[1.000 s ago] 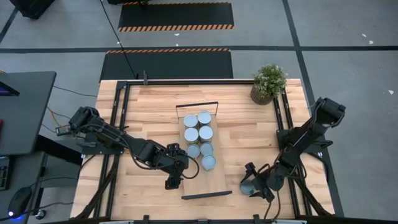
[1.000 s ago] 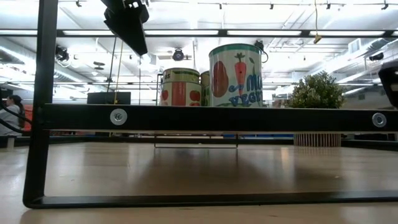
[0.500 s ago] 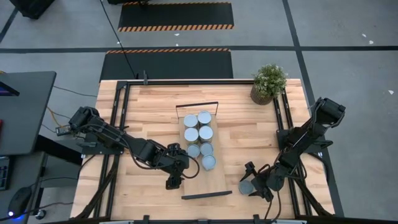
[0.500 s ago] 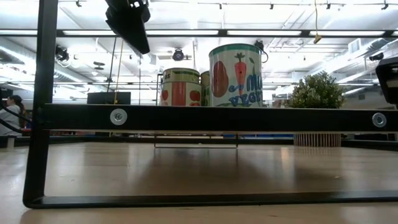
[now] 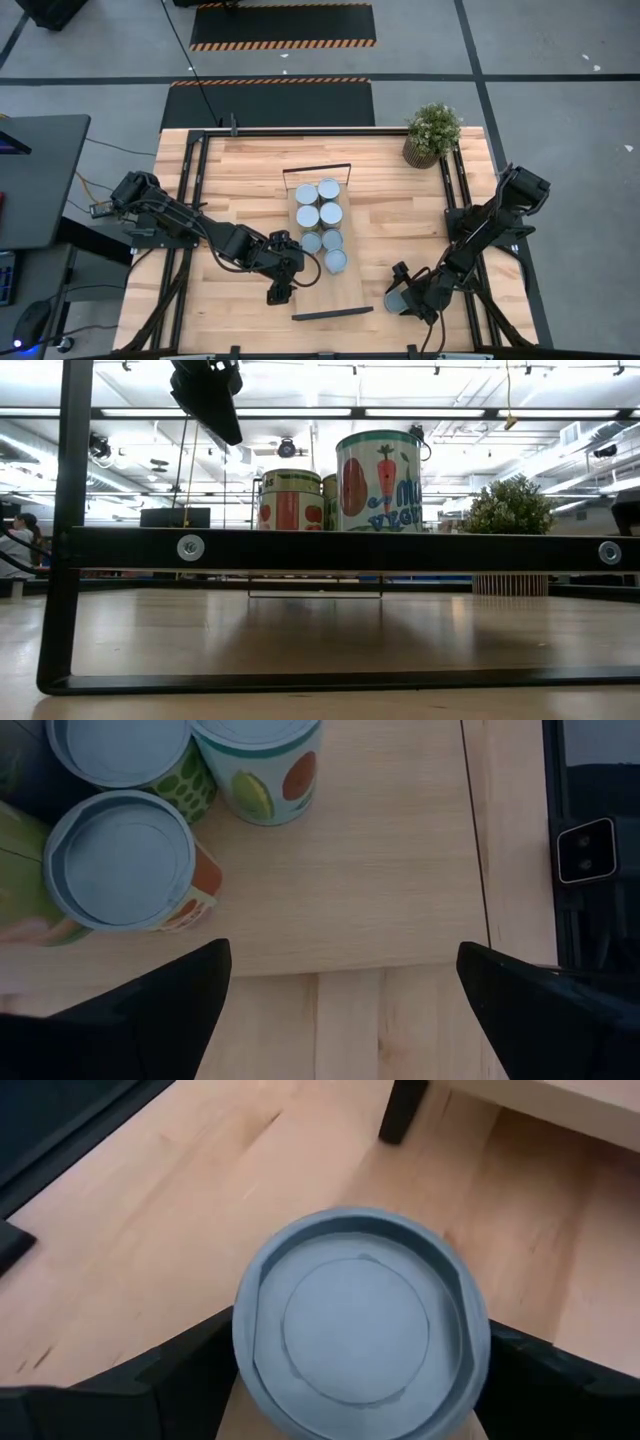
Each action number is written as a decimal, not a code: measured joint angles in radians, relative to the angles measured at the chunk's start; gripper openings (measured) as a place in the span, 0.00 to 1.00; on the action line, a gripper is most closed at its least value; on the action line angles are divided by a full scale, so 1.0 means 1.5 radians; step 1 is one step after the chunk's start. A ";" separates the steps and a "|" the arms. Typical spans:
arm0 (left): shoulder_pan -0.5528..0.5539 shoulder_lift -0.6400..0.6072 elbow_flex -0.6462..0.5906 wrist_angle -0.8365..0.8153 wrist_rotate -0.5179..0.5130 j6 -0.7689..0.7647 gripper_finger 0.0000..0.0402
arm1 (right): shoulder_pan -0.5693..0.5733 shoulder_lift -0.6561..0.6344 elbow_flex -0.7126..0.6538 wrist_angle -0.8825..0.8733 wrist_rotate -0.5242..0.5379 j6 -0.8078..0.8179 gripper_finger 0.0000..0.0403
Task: Pick and place cans onto a shelf
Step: Put the blue tuna can on the shelf, then return to Home Position
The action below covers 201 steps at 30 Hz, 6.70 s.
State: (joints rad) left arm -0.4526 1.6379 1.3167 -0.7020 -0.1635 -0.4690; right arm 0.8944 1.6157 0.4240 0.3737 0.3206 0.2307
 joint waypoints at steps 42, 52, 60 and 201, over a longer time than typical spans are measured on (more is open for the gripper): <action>0.000 0.000 0.000 0.019 -0.024 0.005 0.98 | -0.216 -0.030 0.006 0.244 -0.075 -0.206 0.77; 0.000 0.000 0.000 0.021 -0.023 0.005 0.98 | -0.232 0.051 0.071 0.243 -0.094 -0.244 0.77; -0.001 0.000 0.000 0.030 -0.023 0.006 0.98 | -0.245 0.058 0.074 0.243 -0.117 -0.244 0.82; 0.222 -0.779 -0.872 0.815 0.001 0.362 0.98 | -0.772 -0.852 -0.277 0.123 -0.213 -0.168 0.87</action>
State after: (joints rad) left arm -0.1192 0.4687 0.0093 0.5208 -0.1626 0.0734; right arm -0.2633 0.3380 0.0086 0.5589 0.0006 -0.0217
